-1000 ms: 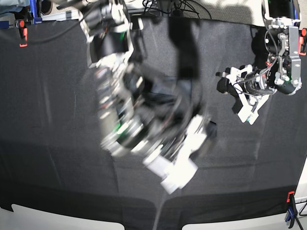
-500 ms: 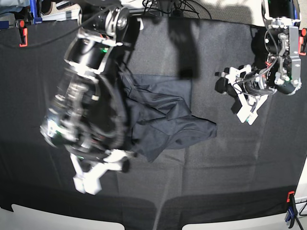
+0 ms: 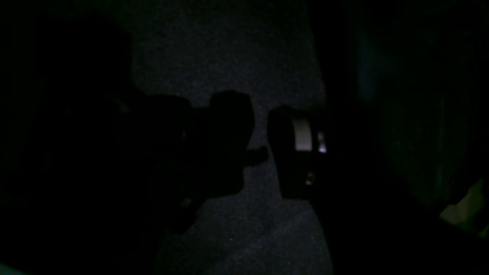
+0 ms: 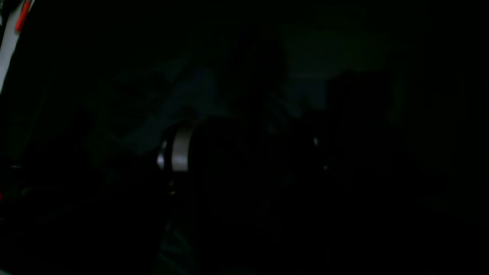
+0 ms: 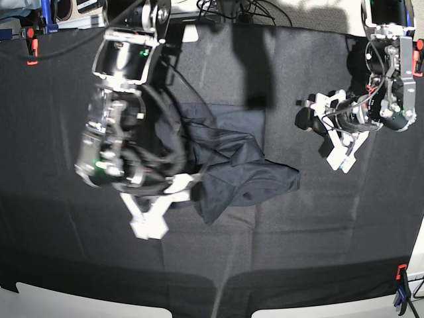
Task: Layout the t-shirt on the table in an organized manner, then fold the t-shirt properly
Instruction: 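Lower the folded end onto the shirt with the right gripper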
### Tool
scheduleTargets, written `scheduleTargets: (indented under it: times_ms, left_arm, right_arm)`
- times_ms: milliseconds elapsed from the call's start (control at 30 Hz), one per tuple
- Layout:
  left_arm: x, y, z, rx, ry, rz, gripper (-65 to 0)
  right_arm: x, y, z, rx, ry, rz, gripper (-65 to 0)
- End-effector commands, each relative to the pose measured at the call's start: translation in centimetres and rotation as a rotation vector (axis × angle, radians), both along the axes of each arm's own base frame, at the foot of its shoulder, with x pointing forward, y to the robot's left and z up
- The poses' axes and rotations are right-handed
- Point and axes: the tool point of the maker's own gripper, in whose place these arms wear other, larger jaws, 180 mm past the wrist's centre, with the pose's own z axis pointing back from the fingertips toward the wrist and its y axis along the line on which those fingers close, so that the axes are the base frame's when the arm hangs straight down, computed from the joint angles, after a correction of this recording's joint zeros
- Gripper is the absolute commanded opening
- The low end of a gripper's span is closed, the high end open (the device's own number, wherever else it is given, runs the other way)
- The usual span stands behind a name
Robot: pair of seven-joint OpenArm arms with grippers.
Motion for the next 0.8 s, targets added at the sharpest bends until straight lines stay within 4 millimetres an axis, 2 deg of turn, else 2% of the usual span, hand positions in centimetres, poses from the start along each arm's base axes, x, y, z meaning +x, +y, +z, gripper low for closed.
scheduleTargets:
  times_ms: [0,100,200,267,467,600,767]
  left_arm:
    - [1.1,0.1,1.3,-0.009,-0.050,0.007,-38.1]
    - [1.1,0.1,1.3,-0.010,-0.051,0.008,-38.1]
    - [1.2,0.1,1.3,-0.011,-0.053,0.008,-38.1]
    - [1.1,0.1,1.3,-0.011,-0.052,0.008,-38.1]
    - [1.2,0.1,1.3,-0.011,-0.053,0.008,-38.1]
    - [1.2,0.1,1.3,-0.011,-0.053,0.008,-38.1]
    - [1.2,0.1,1.3,-0.010,-0.053,0.008,-38.1]
  right_arm:
    - [1.0,0.7,2.0,0.002,-0.071,0.036,-32.7]
    - [0.4,2.1,1.7,-0.016,-0.055,0.086,-40.7]
    - [0.3,3.1,1.7,-0.023,-0.054,0.107,-57.1]
    - [0.3,3.1,1.5,-0.046,-0.052,0.099,-65.0]
    - [0.4,3.7,1.9,-0.039,-0.071,0.111,-65.0]
    - [-0.8,6.2,2.8,0.017,-0.102,0.242,-65.0]
    - [-2.1,8.4,2.4,-0.002,-0.101,0.327,-65.0]
